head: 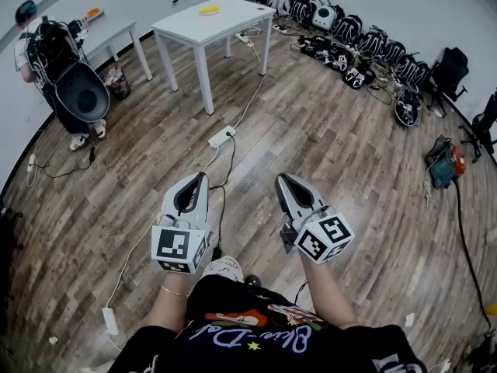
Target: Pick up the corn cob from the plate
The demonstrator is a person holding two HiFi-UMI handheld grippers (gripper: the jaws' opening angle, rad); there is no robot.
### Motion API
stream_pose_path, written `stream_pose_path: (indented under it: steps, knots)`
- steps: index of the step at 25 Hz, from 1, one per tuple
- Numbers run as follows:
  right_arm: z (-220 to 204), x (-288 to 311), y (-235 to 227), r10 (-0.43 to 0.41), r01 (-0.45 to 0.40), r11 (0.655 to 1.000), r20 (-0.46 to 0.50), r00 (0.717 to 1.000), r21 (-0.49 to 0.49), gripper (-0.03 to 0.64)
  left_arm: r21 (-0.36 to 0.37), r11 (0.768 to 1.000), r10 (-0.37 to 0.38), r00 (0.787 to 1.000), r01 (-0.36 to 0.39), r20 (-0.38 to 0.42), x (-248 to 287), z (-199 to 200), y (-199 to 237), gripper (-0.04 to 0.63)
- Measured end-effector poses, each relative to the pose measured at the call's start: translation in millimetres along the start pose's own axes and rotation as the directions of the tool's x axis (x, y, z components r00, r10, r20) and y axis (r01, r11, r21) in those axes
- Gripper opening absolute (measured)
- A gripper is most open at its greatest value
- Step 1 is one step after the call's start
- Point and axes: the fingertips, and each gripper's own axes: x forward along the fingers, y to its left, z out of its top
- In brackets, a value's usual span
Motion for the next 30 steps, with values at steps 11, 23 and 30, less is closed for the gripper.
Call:
stream_pose_path:
  steps: [11,23,30]
  knots:
    - [28.9,185.0,-108.0,0.057,-0.058,0.996,-0.009,0.998,-0.061,0.015,0.051,0.998,0.030,0.996,-0.034,0.079,182.1,6.5,96.1,-0.002]
    - [55.8,396.3,-222.3,0.045,-0.046,0.998,-0.016,0.999,-0.041,0.015,-0.011,1.000,0.007,0.996,-0.006,0.091,391.4,15.7,229.0,-0.002]
    - [76.2,500.6,-333.6,0.030,-0.030,0.999,0.012,0.999,-0.018,0.015,-0.027,0.999,0.019,0.998,-0.017,0.051,525.8,6.5,282.7,-0.002]
